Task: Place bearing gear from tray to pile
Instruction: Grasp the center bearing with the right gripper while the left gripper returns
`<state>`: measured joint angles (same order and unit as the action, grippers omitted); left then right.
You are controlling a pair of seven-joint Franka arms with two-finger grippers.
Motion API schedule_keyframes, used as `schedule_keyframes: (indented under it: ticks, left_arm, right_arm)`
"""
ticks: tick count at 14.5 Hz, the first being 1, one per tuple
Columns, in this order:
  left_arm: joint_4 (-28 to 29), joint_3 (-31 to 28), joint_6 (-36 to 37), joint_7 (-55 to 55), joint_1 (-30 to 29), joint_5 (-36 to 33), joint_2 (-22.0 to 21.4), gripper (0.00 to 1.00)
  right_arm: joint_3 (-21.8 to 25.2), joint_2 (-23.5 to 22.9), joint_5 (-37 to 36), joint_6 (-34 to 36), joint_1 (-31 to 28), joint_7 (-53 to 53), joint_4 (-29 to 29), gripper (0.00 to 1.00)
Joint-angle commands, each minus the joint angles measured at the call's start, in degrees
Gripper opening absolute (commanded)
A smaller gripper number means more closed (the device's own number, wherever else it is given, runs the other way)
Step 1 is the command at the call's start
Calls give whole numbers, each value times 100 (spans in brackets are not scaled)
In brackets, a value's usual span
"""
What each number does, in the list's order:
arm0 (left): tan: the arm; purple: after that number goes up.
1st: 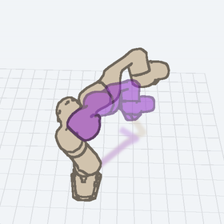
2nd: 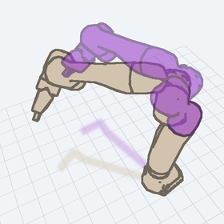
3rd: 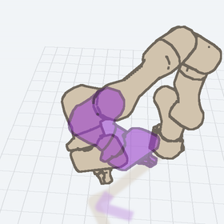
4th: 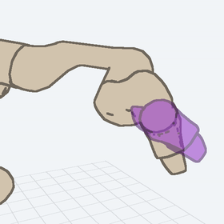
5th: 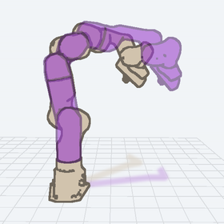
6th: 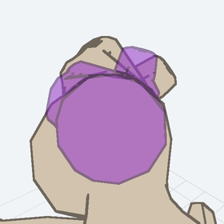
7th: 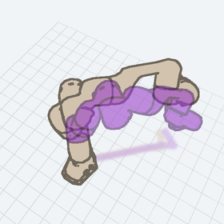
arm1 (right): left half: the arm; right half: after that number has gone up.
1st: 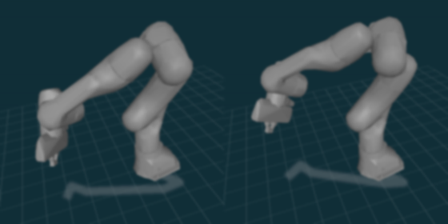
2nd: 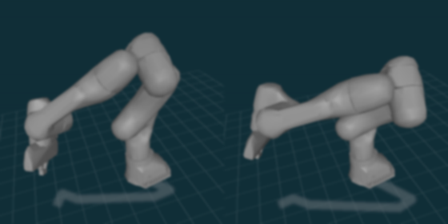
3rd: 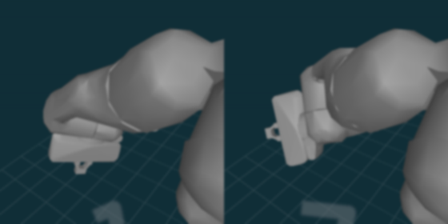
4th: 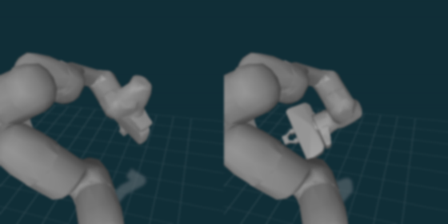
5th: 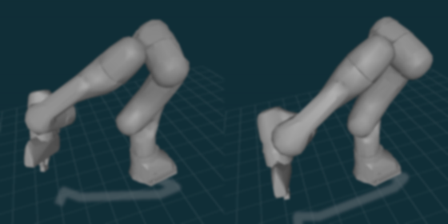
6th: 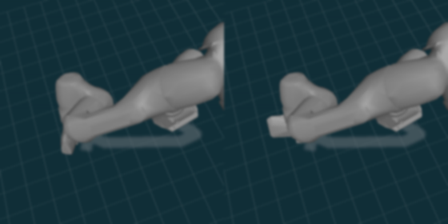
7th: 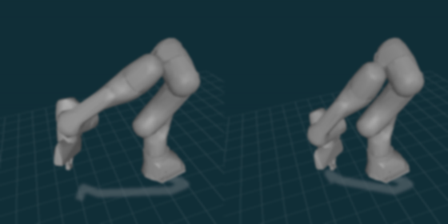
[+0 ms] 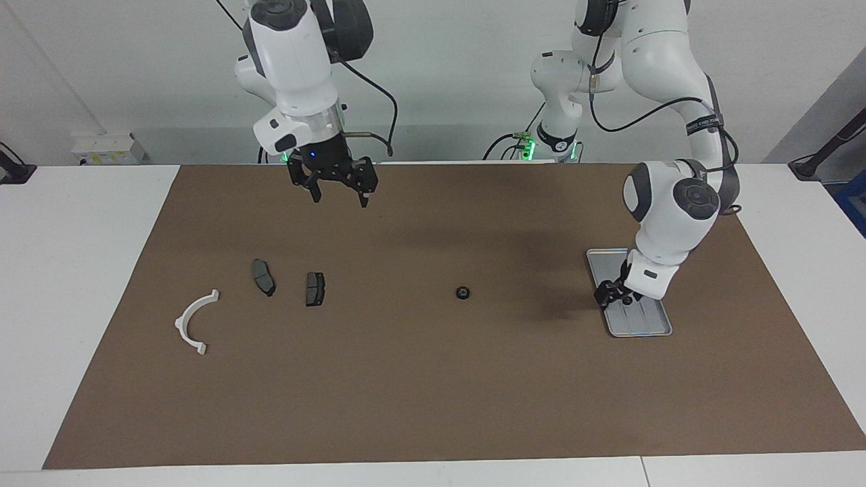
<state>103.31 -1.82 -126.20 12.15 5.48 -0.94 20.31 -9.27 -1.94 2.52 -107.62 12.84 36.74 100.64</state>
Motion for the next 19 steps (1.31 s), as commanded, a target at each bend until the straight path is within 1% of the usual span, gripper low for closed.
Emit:
schedule_keyframes:
  ticks: [1, 2, 3, 5, 7, 9, 10, 11, 12, 14, 16, 17, 18, 19]
  left_arm:
    - [522, 68, -641, -485, -327, -55, -88, 74]
    - [611, 68, -704, -495, -354, -55, -97, 70]
    - [690, 68, -722, -495, -354, -55, -106, 68]
    - [839, 68, -757, -477, -337, -55, -132, 66]
    - [866, 68, -775, -477, -337, -55, -141, 64]
    - [945, 68, -766, -477, -328, -55, -150, 61]
    - [1006, 68, -775, -477, -328, -55, -185, 61]
    - [1016, 68, -766, -468, -328, -55, -194, 61]
    - [1033, 68, -766, -468, -328, -55, -202, 61]
    - [1051, 68, -766, -468, -337, -55, -202, 61]
    - [1060, 68, -766, -468, -337, -55, -202, 59]
    - [1095, 68, -766, -460, -346, -55, -211, 58]
    - [1121, 68, -775, -451, -337, -55, -211, 57]
    - [1130, 68, -775, -451, -346, -55, -220, 53]
  right_arm:
    - [22, -490, 4, -565, 306, 586, 123, 100]
    - [22, -701, -40, -811, 446, 832, 114, 100]
    - [31, -938, -163, -1109, 648, 1139, 88, 100]
    - [22, -1308, -357, -1506, 816, 1737, -44, 100]
    - [31, -1825, -462, -1604, 1036, 2326, -464, 100]
    - [39, -2440, -882, -1351, 1255, 2609, -1061, 100]
    - [48, -2817, -1154, -1045, 1422, 2862, -1421, 100]
    - [48, -3239, -1349, -764, 1528, 3161, -1973, 100]
    - [31, -3591, -1385, -526, 1546, 3312, -2518, 100]
    - [22, -3936, -1377, -182, 1555, 3313, -3136, 100]
    - [39, -4269, -1377, 99, 1704, 3357, -3698, 100]
    - [39, -4393, -1377, 135, 1705, 3383, -3866, 100]
    - [39, -4429, -1368, 127, 1713, 3392, -3911, 100]
    - [39, -4464, -1368, 127, 1766, 3401, -3920, 100]
